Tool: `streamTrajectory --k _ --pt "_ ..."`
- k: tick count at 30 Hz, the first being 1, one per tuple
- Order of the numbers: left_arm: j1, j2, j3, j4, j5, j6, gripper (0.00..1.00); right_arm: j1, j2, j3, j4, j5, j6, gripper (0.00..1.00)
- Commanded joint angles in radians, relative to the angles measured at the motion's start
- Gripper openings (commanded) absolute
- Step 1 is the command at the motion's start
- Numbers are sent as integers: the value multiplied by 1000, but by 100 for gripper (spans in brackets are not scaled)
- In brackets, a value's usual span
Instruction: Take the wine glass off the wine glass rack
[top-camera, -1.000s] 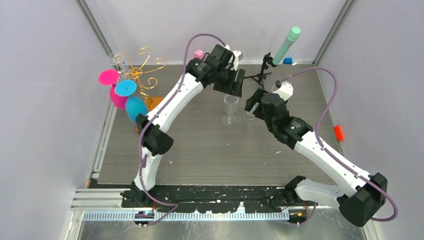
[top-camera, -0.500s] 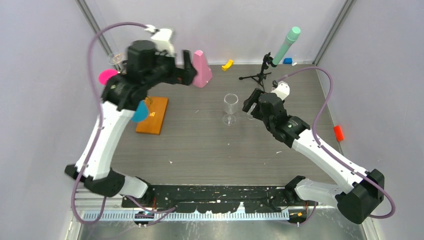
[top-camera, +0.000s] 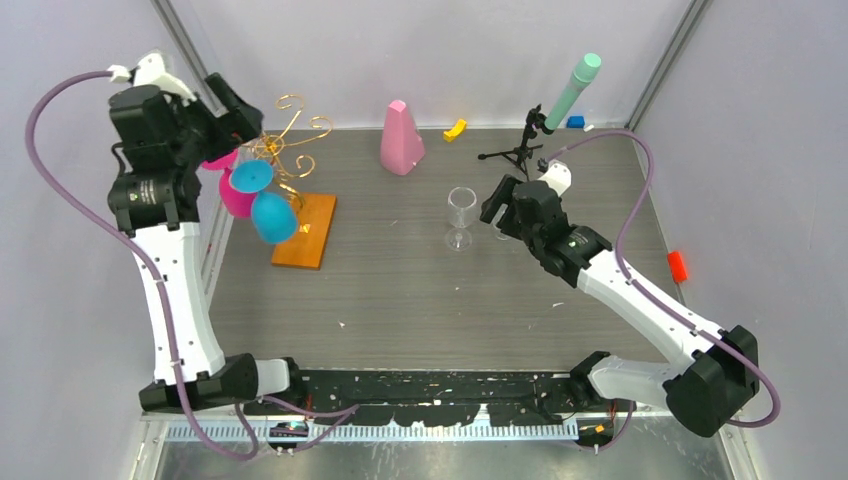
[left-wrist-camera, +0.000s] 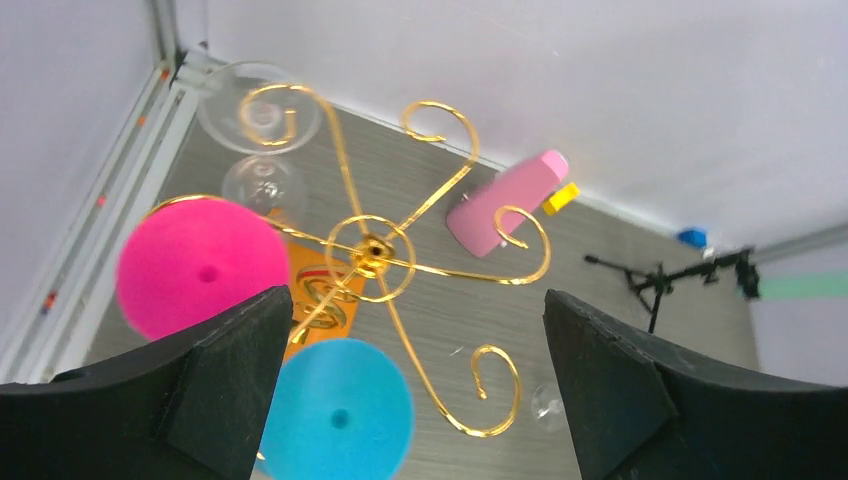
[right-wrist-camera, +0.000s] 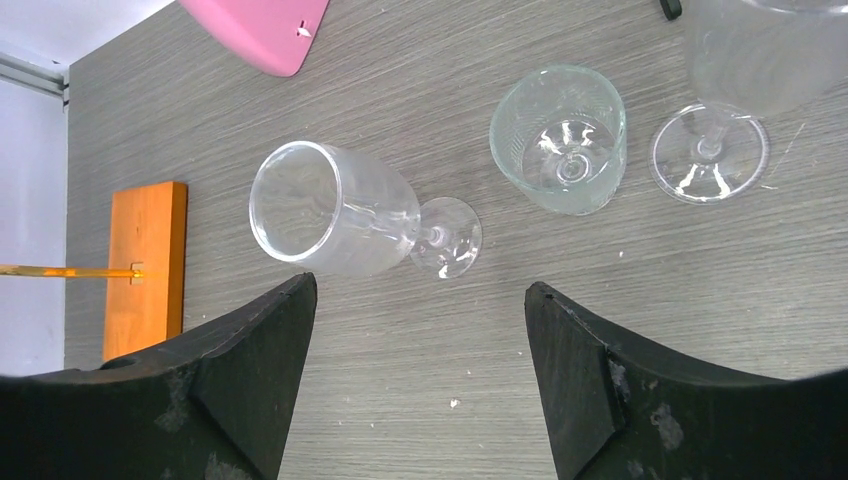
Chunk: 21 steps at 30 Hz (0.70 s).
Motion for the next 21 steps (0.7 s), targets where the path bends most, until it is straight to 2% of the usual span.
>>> streamTrajectory --k 1,5,9,15,21 --pt "167 11 -19 66 174 -156 100 -17 20 57 51 -43 -7 81" --pt "347 -21 -95 124 272 -253 97 -30 25 55 50 -47 -3 81" --pt "454 -47 -169 142 278 -296 94 -48 34 55 51 -60 2 81" --pt "496 -53 -263 173 273 -328 86 -63 46 50 51 -84 4 81" --pt "501 -6 -323 237 400 -404 77 -77 48 22 79 -94 13 81"
